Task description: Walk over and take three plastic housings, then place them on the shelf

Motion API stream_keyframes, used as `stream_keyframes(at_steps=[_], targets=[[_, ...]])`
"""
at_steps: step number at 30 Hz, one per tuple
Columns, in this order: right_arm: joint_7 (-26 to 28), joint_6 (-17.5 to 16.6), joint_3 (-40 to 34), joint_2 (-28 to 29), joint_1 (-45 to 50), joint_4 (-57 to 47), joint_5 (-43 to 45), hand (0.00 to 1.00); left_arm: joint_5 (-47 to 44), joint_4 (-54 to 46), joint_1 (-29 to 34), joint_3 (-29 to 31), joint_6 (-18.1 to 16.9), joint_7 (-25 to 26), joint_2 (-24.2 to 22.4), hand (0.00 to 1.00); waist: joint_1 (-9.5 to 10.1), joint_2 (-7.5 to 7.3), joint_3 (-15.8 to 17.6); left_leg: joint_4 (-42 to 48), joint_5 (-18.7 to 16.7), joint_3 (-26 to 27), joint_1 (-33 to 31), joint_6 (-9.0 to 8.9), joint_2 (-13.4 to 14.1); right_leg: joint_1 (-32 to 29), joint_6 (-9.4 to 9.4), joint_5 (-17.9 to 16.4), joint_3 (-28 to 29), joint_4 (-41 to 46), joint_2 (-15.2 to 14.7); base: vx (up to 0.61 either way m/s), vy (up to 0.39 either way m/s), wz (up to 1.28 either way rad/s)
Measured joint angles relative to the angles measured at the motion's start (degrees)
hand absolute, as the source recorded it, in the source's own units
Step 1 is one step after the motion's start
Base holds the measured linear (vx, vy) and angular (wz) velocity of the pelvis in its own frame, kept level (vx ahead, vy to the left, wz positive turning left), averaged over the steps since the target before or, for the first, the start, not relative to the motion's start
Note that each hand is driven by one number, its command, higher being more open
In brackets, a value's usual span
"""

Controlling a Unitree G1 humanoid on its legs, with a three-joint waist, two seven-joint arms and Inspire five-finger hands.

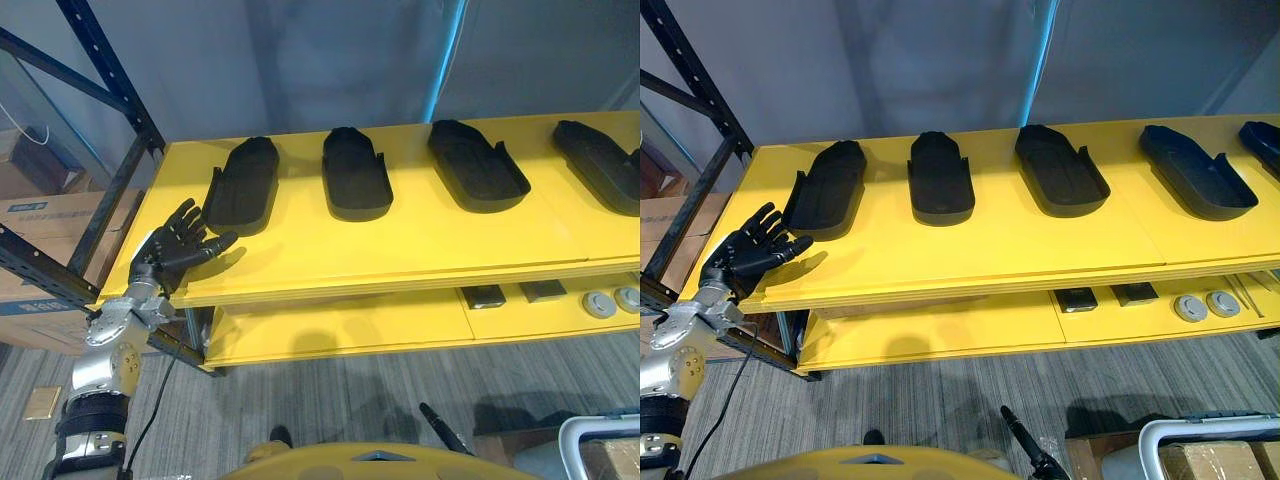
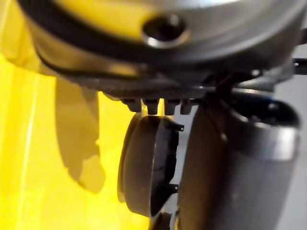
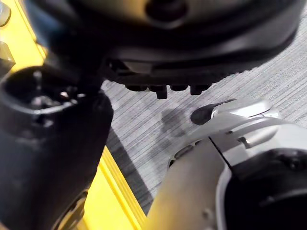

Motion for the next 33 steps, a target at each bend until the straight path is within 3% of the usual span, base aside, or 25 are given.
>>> stream_keyframes(at_steps=[1,7,10,14,16,19,21,22,24,25,26,27,29,33], targets=[[0.0,0.0,0.02,0.0,-0.01,0.0,0.0,1.0,1.04,-0.02,0.0,-0.11,-0.8,1.2,0.0,1.0,0.0,0.01,-0.01,0.0,0.0,0.0,0.0,0.0,0.01,0.0,0.0,0.0,0.0,0.0,0.01,0.0,0.0,0.0],[-0.39,-0.01,0.9,0.01,0.08,-0.01,0.54,1.0,24.59,-5.26,0.5,-0.91,-7.3,20.32,-0.69,1.0,0.03,-0.12,0.11,0.0,0.0,-0.39,-0.16,0.0,0.02,-0.15,0.0,0.0,-0.08,0.0,0.04,0.0,0.0,0.0],[-0.58,-0.02,1.12,0.01,0.03,-0.01,2.64,1.0,28.82,-14.73,2.66,-0.67,-11.17,23.11,-1.22,1.0,0.26,-0.18,0.15,0.0,0.0,-0.63,-0.26,0.0,-0.01,-0.15,-0.05,-0.03,-0.24,0.07,0.05,0.0,0.0,0.05],[-1.49,-0.11,1.32,0.02,-1.22,0.03,2.78,1.0,29.86,-26.15,3.9,-2.16,-18.35,18.43,-2.24,1.0,0.18,0.05,0.12,-0.01,0.06,-0.76,-0.29,0.05,0.0,-0.14,-0.19,-0.12,-0.39,0.17,0.08,0.0,0.0,0.02],[-1.6,-0.4,1.54,0.01,-1.46,0.11,2.78,1.0,28.21,-28.84,3.75,-4.74,-20.49,11.34,-2.17,1.0,0.04,0.4,-0.13,-0.02,0.11,-0.65,-0.29,0.06,0.01,-0.18,-0.17,-0.1,-0.21,0.27,0.07,0.0,0.0,0.0],[-1.6,-0.64,1.48,-0.12,-1.97,1.31,2.84,1.0,21.18,-32.14,3.73,-11.27,-20.34,-1.88,-2.17,1.0,-0.05,0.92,-0.6,-0.02,0.57,-0.12,-1.59,0.17,0.2,-2.01,-0.17,-0.1,0.35,1.22,0.1,-0.01,0.001,-0.02],[-1.9,-0.59,1.58,-0.2,-2.21,1.92,2.81,1.0,14.51,-32.51,3.69,-16.1,-17.19,-11.71,-1.81,1.0,-0.29,0.9,-0.59,-0.02,0.59,0.29,-1.52,0.18,0.23,-2.23,-0.1,-0.04,0.61,1.19,0.14,-0.02,0.003,-0.11],[-2.32,-0.49,1.64,-0.21,-2.21,2.24,2.77,1.0,8.1,-31.96,3.72,-21.89,-12.25,-19.09,-0.86,1.0,-1.08,0.77,-0.61,-0.03,0.52,0.65,-0.94,0.14,0.23,-1.93,-0.12,-0.06,1.0,1.21,0.12,-0.02,0.002,-0.11],[-2.61,-0.4,2.16,-0.26,-2.54,2.21,2.68,1.0,5.73,-29.79,3.42,-29.79,-7.56,-26.1,0.55,1.0,-1.99,0.76,-0.67,-0.03,0.44,1.15,-0.74,0.1,0.29,-2.11,-0.03,0.0,1.45,1.19,0.12,-0.02,0.006,-0.14],[-2.69,-0.3,2.27,-0.26,-2.68,2.24,2.61,1.0,5.72,-28.66,3.07,-32.75,-5.85,-27.76,0.93,1.0,-2.42,0.75,-0.67,-0.03,0.4,1.37,-0.64,0.08,0.32,-2.14,0.03,0.04,1.61,1.17,0.12,-0.02,0.009,-0.24],[-2.8,-0.14,2.75,-0.32,-3.0,2.34,2.41,1.0,5.75,-24.92,2.29,-39.54,-1.3,-30.36,1.38,1.0,-3.24,0.75,-0.66,-0.03,0.18,2.12,-0.1,0.06,0.39,-2.13,0.09,0.07,2.43,1.16,0.13,-0.01,0.014,-0.31],[-2.8,-0.14,3.06,-0.39,-3.18,2.38,2.04,1.0,5.78,-22.39,2.08,-42.75,1.5,-31.37,1.32,1.0,-3.63,0.74,-0.68,-0.03,-0.05,2.6,0.24,-0.01,0.51,-2.18,0.09,0.07,2.98,1.11,0.15,-0.01,0.014,-0.33],[-2.78,-0.12,3.44,-0.41,-3.36,2.37,1.88,1.0,5.83,-17.88,2.08,-46.81,5.05,-32.58,1.3,1.0,-4.61,0.6,-0.68,-0.03,-0.24,3.33,0.34,-0.21,0.69,-2.55,0.1,0.07,3.63,1.11,0.25,0.0,0.004,-0.23],[-3.19,1.31,6.02,-1.08,-3.3,2.56,-0.11,1.0,6.36,-9.95,1.98,-52.31,10.99,-36.97,2.45,1.0,-4.69,-0.2,-0.74,-0.03,-0.5,3.97,0.21,-0.55,1.04,-3.17,0.33,0.21,4.44,1.07,0.57,0.03,-0.011,-0.09]])
